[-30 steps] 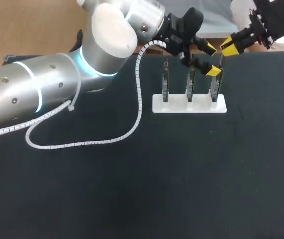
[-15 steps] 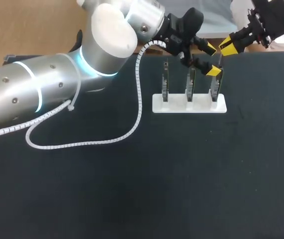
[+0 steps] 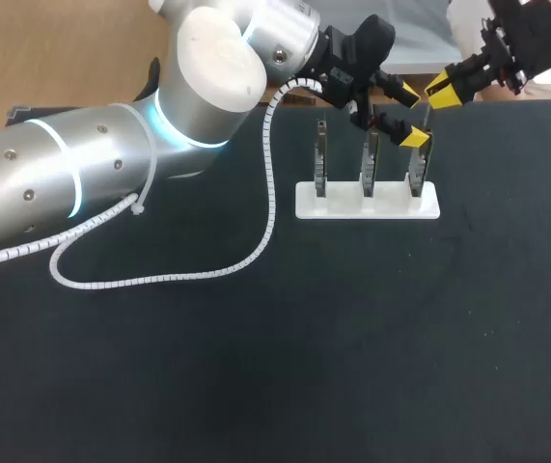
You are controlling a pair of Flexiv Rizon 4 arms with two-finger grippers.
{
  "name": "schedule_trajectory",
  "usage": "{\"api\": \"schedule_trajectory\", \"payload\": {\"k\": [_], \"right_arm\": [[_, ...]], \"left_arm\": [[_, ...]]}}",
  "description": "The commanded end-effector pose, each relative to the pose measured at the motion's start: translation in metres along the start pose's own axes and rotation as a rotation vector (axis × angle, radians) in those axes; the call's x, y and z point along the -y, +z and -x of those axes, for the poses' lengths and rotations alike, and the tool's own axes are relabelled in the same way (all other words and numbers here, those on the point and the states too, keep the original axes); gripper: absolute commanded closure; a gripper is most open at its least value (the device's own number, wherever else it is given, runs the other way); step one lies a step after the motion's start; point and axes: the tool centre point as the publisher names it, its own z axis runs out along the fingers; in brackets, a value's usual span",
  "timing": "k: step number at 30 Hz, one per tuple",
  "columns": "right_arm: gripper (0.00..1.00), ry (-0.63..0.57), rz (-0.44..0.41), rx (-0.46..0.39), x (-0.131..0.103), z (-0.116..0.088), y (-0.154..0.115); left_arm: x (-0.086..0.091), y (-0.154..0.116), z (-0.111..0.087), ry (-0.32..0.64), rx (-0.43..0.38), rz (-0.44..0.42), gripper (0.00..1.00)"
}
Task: Pick up the optical module with the left hand, and insert it into the network port with the right hand.
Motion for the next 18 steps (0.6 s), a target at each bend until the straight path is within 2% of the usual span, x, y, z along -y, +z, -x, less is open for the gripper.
{"api": "schedule_trajectory", "payload": {"k": [1,18], "right_arm": [[1.00,-0.003,-0.007,0.001,-0.0045,0.0004,-0.0005],[1.00,0.004,-0.001,-0.003,-0.0031,-0.0054,0.0027]], "left_arm": [[-0.0022,0.0004,0.0008,0.000,-0.004,-0.004,0.00],[-0.0022,0.0004,0.0008,0.000,-0.004,-0.004,0.00]]}}
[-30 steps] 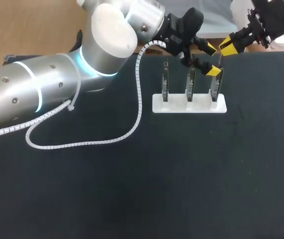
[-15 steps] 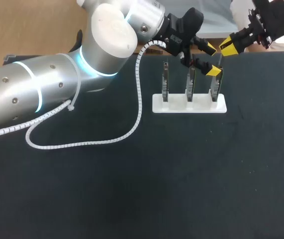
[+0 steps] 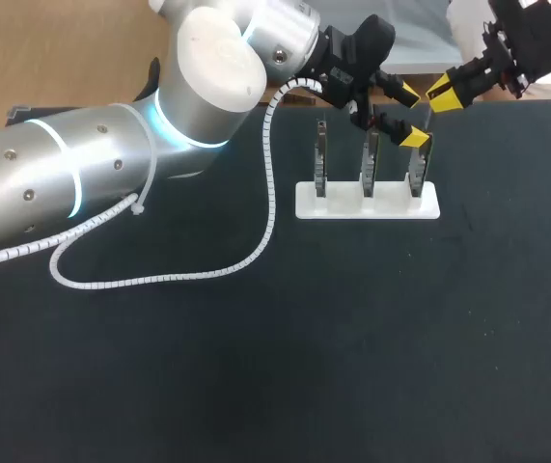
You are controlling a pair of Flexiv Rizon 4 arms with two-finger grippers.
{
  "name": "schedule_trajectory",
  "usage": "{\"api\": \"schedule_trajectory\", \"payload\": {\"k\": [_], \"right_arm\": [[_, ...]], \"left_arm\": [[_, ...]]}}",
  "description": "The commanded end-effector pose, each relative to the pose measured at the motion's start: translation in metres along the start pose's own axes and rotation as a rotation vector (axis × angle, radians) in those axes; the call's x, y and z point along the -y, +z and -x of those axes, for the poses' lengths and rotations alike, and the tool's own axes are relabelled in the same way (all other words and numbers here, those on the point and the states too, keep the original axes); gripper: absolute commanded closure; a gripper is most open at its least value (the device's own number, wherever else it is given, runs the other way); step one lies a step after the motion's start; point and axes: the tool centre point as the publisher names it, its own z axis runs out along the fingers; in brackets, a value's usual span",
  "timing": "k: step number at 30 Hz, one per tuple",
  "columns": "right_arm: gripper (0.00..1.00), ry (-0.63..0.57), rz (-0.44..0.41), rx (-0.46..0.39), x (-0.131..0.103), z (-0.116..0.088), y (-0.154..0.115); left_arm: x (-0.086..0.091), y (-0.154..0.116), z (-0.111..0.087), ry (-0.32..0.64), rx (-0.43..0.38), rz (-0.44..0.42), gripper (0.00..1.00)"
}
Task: Pick up the optical module with the left hand, and insert it into the network port with the right hand.
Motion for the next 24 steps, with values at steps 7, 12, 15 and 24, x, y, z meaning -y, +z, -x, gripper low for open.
{"api": "schedule_trajectory", "payload": {"k": [7,12,15,24], "right_arm": [[1.00,-0.009,-0.004,-0.001,0.0015,0.0008,0.0011],[1.00,-0.016,-0.010,0.001,0.0013,0.0033,-0.0013],[1.00,-0.023,-0.009,-0.005,0.0013,0.0042,-0.0016],[1.00,-0.027,-0.002,-0.013,0.0022,0.0042,0.0000]], "left_arm": [[-0.0022,0.0004,0.0008,0.000,-0.004,-0.004,0.00],[-0.0022,0.0004,0.0008,0.000,-0.004,-0.004,0.00],[-0.0022,0.0004,0.0008,0.000,-0.004,-0.004,0.00],[-0.0022,0.0004,0.0008,0.000,-0.004,-0.004,0.00]]}}
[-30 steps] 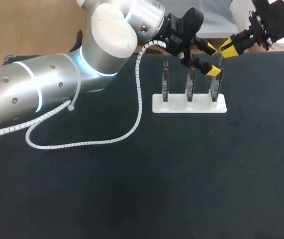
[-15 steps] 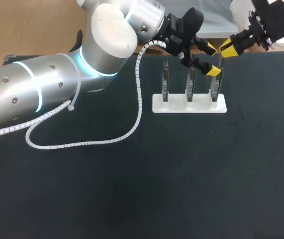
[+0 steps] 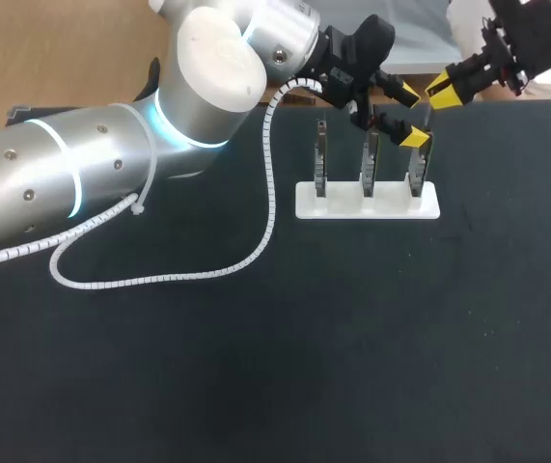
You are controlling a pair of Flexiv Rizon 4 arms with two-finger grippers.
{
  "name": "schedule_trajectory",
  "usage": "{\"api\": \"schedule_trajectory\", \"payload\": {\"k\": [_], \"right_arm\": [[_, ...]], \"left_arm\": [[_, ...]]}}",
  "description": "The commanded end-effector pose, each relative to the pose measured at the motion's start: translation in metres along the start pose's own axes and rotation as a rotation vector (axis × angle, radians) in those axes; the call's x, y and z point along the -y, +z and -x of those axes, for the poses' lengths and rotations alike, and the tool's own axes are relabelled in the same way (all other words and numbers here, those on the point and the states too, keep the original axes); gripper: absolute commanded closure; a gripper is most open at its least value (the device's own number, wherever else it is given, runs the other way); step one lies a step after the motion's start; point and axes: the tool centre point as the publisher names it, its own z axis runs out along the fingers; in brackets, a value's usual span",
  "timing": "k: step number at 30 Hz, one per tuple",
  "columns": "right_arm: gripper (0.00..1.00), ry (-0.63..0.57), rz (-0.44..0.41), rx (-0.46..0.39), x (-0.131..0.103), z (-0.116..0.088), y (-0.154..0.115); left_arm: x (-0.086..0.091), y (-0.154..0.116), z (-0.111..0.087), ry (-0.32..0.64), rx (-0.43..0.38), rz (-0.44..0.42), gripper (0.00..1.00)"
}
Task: Pick up the optical module with the left hand, and insert it into the network port with the right hand.
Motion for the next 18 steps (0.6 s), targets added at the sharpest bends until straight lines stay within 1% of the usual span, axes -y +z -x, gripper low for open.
{"api": "schedule_trajectory", "payload": {"k": [1,18], "right_arm": [[1.00,-0.002,0.003,-0.004,0.0007,0.0007,0.0008],[1.00,0.011,0.003,-0.012,0.0011,-0.0038,0.0010]], "left_arm": [[-0.0022,0.0004,0.0008,0.000,-0.004,-0.004,0.00],[-0.0022,0.0004,0.0008,0.000,-0.004,-0.004,0.00]]}}
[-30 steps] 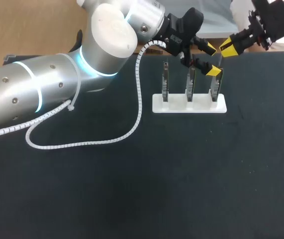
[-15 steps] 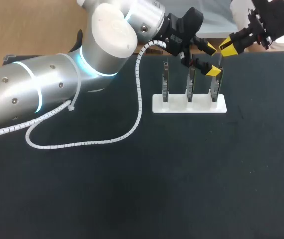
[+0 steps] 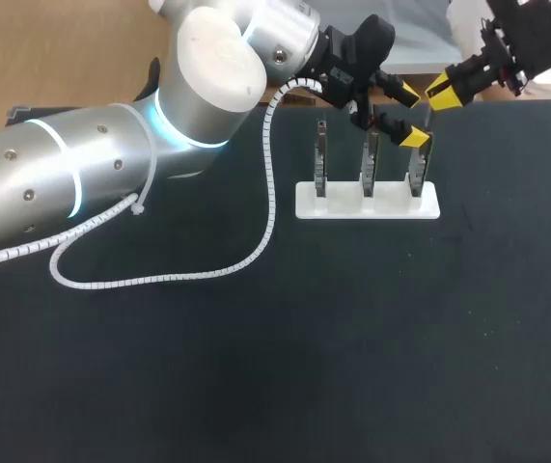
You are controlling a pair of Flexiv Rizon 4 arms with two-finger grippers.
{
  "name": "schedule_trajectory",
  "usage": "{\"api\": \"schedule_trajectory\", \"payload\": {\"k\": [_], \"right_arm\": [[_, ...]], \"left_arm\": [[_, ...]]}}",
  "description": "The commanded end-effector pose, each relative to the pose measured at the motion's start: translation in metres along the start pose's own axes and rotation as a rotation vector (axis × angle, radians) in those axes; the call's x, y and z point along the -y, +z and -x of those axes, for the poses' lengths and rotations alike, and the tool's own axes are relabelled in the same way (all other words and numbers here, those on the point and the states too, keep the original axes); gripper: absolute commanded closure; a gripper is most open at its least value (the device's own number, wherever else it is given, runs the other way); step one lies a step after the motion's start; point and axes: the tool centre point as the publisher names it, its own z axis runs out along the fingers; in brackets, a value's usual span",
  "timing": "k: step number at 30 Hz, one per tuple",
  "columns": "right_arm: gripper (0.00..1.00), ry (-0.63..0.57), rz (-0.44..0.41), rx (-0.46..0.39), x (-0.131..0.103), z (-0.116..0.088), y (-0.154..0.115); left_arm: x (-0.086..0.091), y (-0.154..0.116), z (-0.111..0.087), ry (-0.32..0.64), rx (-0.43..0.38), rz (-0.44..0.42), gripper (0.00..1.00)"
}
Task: Pick up the optical module with the left hand, and insert it into the network port with the right hand.
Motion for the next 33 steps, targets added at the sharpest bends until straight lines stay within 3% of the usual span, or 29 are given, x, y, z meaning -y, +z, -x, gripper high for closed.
{"api": "schedule_trajectory", "payload": {"k": [1,33], "right_arm": [[1.00,0.004,0.000,0.000,-0.0001,-0.0011,0.0014],[1.00,0.023,0.020,0.005,-0.0015,0.0067,-0.0019]], "left_arm": [[-0.0022,0.0004,0.0008,0.000,-0.004,-0.004,0.00],[-0.0022,0.0004,0.0008,0.000,-0.004,-0.004,0.00]]}}
